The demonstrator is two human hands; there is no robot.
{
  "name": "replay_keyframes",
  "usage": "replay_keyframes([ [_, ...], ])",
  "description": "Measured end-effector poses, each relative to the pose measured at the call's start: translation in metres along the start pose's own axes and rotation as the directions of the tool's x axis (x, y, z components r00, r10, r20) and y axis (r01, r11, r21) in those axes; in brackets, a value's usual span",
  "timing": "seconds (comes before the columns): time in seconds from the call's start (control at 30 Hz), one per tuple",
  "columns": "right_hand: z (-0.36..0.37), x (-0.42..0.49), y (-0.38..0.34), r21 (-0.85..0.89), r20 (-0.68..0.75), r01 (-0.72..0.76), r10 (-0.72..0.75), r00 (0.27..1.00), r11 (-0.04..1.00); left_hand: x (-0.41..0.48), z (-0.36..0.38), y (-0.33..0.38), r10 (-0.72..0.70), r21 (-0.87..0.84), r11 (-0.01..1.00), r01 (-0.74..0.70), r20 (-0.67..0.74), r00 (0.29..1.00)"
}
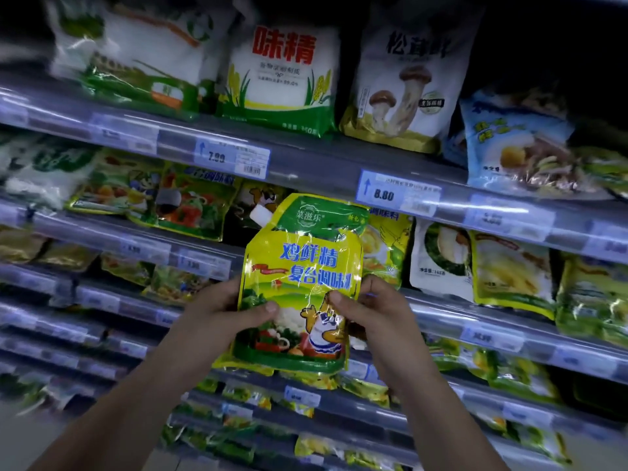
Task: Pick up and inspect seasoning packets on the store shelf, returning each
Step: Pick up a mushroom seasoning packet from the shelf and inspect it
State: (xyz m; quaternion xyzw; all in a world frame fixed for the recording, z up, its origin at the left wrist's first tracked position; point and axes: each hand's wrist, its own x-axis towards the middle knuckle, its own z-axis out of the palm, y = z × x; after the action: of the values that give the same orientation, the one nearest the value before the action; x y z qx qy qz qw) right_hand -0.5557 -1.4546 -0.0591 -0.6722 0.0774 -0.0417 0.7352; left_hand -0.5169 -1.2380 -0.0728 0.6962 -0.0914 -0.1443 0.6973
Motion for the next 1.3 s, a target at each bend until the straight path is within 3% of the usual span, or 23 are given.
replay_keyframes([
  [0.13, 0.011, 0.004, -0.007, 0.168, -0.085, 0.012, 0.002, 0.996, 0.986, 0.01, -0.018, -0.005, -0.037, 0.012, 0.999, 0.036, 0.139, 0.99],
  [0.27, 0.015, 0.015, -0.001, 0.131, -0.126, 0.085, -0.068, 0.99, 0.988, 0.014, -0.031, -0.011, -0.082, 0.121, 0.991, 0.055, 0.231, 0.969],
  [0.43, 0.027, 0.018, 0.009, 0.179, -0.233, 0.132, -0.088, 0.968, 0.975, 0.018, -0.051, -0.019, -0.105, 0.1, 0.992, 0.081, 0.269, 0.957],
  [0.57, 0.049, 0.016, 0.012, 0.181, -0.27, 0.15, -0.098, 0.958, 0.972, 0.024, -0.057, -0.02, -0.131, 0.02, 0.991, 0.129, 0.122, 0.984],
  [0.73, 0.05, 0.019, 0.014, 0.198, -0.172, 0.049, -0.014, 0.985, 0.979, 0.03, -0.053, -0.012, 0.06, -0.074, 0.996, -0.059, 0.022, 0.998],
  [0.87, 0.045, 0.019, 0.01, 0.222, -0.117, 0.048, -0.022, 0.993, 0.974, 0.033, -0.054, -0.008, 0.14, -0.023, 0.99, -0.14, 0.026, 0.99],
  [1.0, 0.044, 0.019, 0.015, 0.253, -0.172, 0.094, -0.051, 0.984, 0.963, 0.033, -0.048, -0.01, 0.133, -0.121, 0.984, -0.13, 0.016, 0.991],
  [1.07, 0.042, 0.016, 0.019, 0.301, -0.108, 0.021, 0.012, 0.994, 0.953, 0.03, -0.045, -0.007, 0.12, -0.173, 0.978, -0.119, -0.006, 0.993],
  [1.17, 0.037, 0.01, 0.033, 0.076, 0.065, -0.125, 0.12, 0.991, 0.989, 0.033, -0.05, -0.004, 0.037, -0.262, 0.964, -0.048, -0.048, 0.998],
  [1.3, 0.035, 0.006, 0.041, -0.177, 0.193, -0.051, 0.085, 0.977, 0.983, 0.048, -0.059, -0.001, -0.119, -0.349, 0.935, 0.066, -0.133, 0.984],
])
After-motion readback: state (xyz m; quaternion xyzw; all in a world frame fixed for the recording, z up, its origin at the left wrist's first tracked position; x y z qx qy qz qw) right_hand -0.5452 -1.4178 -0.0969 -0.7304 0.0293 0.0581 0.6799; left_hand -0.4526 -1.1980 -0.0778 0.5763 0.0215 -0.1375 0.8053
